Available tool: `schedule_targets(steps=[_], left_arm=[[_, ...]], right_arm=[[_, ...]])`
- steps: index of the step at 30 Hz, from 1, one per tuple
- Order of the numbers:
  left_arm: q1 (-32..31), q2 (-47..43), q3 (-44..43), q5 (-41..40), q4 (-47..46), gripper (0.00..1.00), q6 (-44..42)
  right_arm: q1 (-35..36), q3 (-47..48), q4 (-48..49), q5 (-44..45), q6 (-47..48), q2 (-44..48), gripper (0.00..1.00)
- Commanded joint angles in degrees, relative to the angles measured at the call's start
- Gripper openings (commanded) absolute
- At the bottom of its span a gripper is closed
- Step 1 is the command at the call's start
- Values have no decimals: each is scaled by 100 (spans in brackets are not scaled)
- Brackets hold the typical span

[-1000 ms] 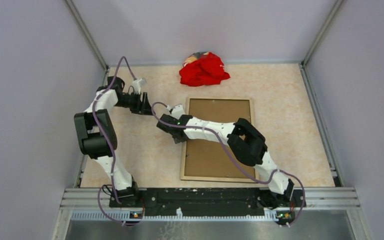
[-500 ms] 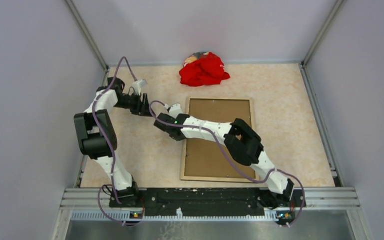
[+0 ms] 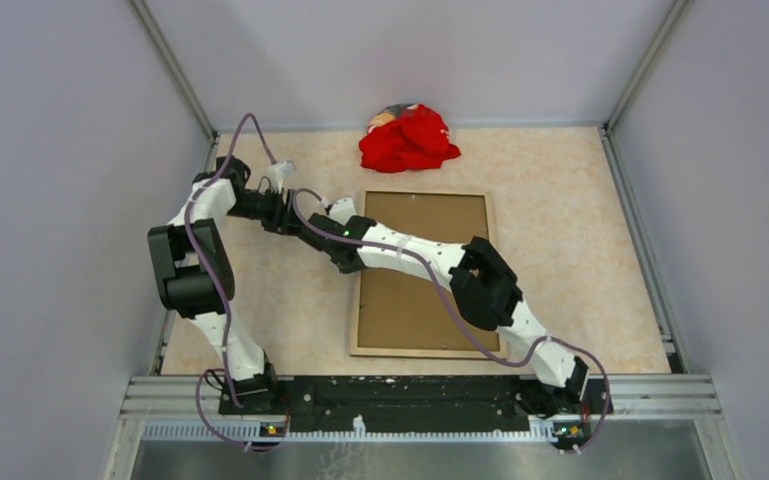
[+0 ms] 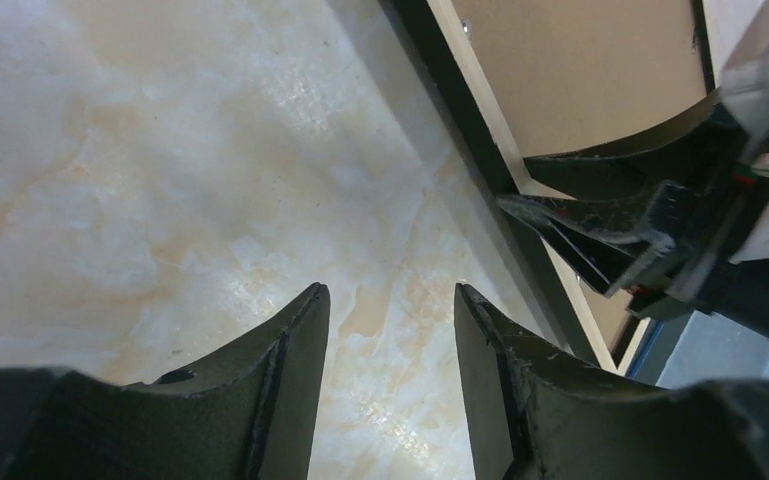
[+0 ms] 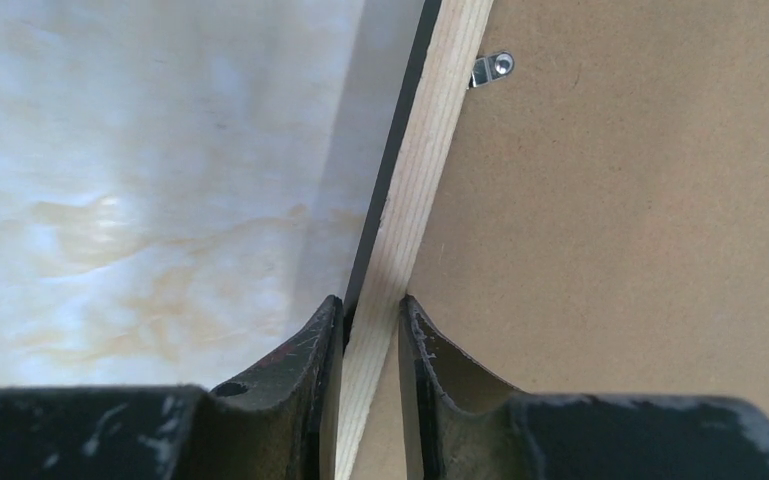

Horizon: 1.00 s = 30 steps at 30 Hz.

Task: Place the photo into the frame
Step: Turn over the photo frame at the center of the board.

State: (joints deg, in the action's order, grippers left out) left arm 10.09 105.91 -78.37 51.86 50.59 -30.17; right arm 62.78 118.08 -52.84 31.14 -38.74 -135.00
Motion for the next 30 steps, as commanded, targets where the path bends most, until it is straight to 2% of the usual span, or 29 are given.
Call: schedule_targets(steps=[1, 9, 15, 23, 30], left_arm=[[20, -221, -192, 293, 403, 55, -419], [31, -630, 191, 186, 416, 54, -490], [23, -827, 79, 706, 739, 53, -386], [-52, -1505, -461, 1084, 860, 54, 241], [-265, -1702, -1110, 1360, 766, 53, 874]], right_arm=[[-142, 510, 472, -705, -100, 951, 0], [-420, 531, 1003, -1725, -380, 1833, 0], [-574, 505, 1691, -2435, -715, 2247, 0], [-904, -231, 3389, -3289, -1515, 2807, 0], [-1510, -1558, 4983, -4082, -2623, 3553, 0]])
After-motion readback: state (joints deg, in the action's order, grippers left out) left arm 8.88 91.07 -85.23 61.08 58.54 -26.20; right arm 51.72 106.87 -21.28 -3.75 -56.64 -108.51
